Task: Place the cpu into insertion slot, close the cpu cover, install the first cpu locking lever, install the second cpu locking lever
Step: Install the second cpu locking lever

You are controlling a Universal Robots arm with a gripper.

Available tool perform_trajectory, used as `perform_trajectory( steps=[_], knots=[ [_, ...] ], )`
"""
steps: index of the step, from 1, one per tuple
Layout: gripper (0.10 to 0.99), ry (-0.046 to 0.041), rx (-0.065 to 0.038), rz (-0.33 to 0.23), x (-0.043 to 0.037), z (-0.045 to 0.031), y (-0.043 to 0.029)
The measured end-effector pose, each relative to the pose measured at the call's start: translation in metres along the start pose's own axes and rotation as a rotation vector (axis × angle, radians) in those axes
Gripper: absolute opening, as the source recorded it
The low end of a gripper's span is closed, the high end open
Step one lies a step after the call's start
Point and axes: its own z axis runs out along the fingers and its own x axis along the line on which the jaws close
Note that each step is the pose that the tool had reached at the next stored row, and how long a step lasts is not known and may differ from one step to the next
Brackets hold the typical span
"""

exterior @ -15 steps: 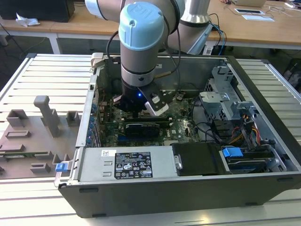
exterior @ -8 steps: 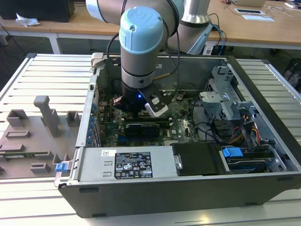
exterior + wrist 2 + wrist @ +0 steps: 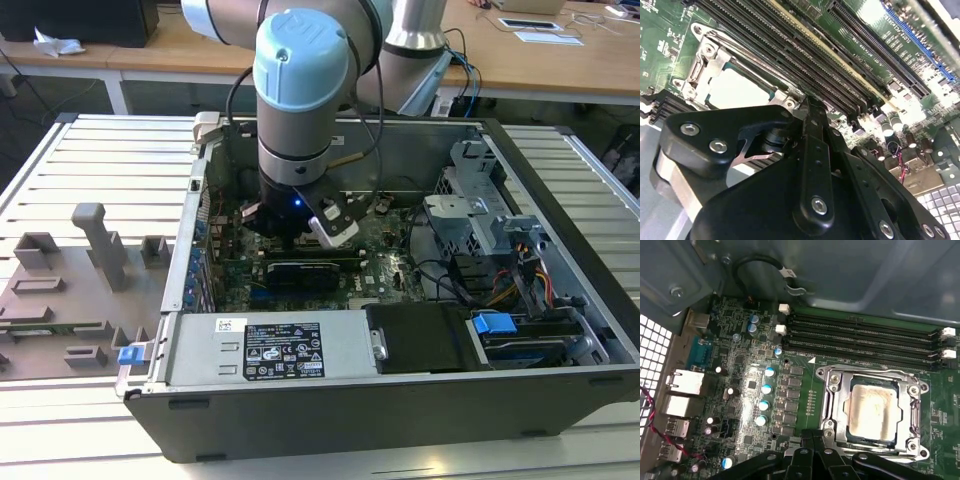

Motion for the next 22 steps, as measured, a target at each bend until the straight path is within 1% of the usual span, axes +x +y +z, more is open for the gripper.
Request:
perform_trajectory(
  steps=[3, 4, 6, 8, 9, 10, 12, 13, 14, 15, 16, 17, 19, 20, 21, 22],
  knots=[
    [0.106, -0.0001, 0.0, 0.0, -0.0045, -0.0021, 0.0018],
    [0.106, -0.0001, 0.0, 0.0, -0.0137, -0.0015, 0.004],
    [0.106, 0.0036, 0.0, 0.001, -0.0287, -0.0008, 0.0064],
    [0.106, 0.0061, 0.0, 0.002, -0.0373, 0.0, 0.0078],
    [0.106, 0.0076, 0.003, 0.002, -0.0424, 0.0007, 0.0094],
    [0.106, 0.0087, 0.007, 0.002, -0.0453, 0.0013, 0.011],
    [0.106, 0.013, 0.033, 0.003, -0.0525, 0.0037, 0.0173],
    [0.106, 0.0145, 0.043, 0.003, -0.0545, 0.0043, 0.0197],
    [0.106, 0.0166, 0.056, 0.003, -0.0567, 0.0052, 0.023],
    [0.106, 0.0181, 0.067, 0.004, -0.0583, 0.006, 0.0264],
    [0.106, 0.0202, 0.081, 0.004, -0.0598, 0.0071, 0.0308],
    [0.106, 0.023, 0.099, 0.004, -0.0609, 0.0082, 0.0357],
    [0.106, 0.0271, 0.128, 0.005, -0.0619, 0.0095, 0.0416],
    [0.106, 0.0304, 0.153, 0.006, -0.0625, 0.0098, 0.0457],
    [0.106, 0.0347, 0.181, 0.006, -0.063, 0.0077, 0.0492],
    [0.106, 0.0365, 0.192, 0.006, -0.0632, 0.0057, 0.0506]
  ],
)
